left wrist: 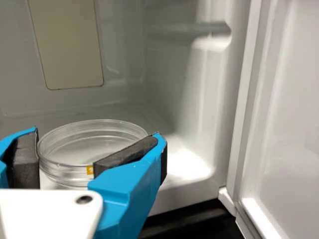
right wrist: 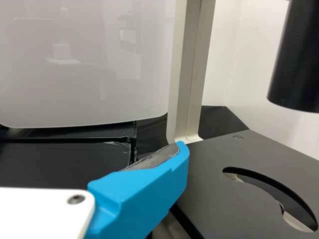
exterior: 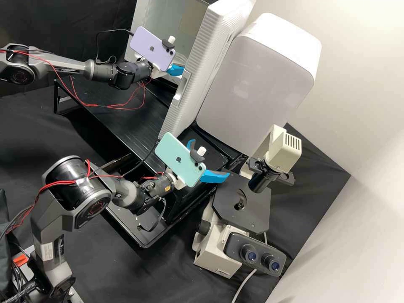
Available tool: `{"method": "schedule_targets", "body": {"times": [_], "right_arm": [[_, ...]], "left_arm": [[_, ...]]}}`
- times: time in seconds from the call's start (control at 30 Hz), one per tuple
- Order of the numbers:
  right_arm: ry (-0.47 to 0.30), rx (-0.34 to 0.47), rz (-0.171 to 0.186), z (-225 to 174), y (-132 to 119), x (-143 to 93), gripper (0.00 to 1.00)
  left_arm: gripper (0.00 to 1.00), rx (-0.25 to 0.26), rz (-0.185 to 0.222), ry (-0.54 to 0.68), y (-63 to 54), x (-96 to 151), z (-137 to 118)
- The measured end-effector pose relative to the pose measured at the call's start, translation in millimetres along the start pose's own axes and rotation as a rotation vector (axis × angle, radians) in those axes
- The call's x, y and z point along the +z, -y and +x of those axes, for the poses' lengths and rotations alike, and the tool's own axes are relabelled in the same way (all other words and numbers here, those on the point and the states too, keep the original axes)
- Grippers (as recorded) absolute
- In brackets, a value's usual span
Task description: Place the petri dish in the incubator
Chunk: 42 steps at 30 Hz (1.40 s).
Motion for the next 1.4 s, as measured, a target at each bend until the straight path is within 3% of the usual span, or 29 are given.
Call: {"method": "schedule_targets", "body": {"times": [0.6, 0.63, 0.73, 0.77, 0.8, 1.4], "right_arm": [[0.000, 0.000, 0.000, 0, 0, 0, 1.00], [0.000, 0.000, 0.000, 0, 0, 0, 1.00], [0.000, 0.000, 0.000, 0, 0, 0, 1.00], [0.000, 0.000, 0.000, 0, 0, 0, 1.00], [0.000, 0.000, 0.000, 0, 0, 0, 1.00], [0.000, 0.000, 0.000, 0, 0, 0, 1.00]], "left_arm": [[0.00, -0.015, -0.010, -0.015, 4.0, -6, 5], [1.00, -0.020, -0.015, -0.018, 5.2, -7, 6], [1.00, -0.030, -0.008, -0.026, 11.3, -9, 10], [0.00, -0.033, -0.005, -0.026, 13.2, -9, 10], [1.00, -0.040, 0.000, -0.029, 17.3, -10, 11], [1.00, -0.049, 0.017, -0.044, 23.2, -13, 13]]}}
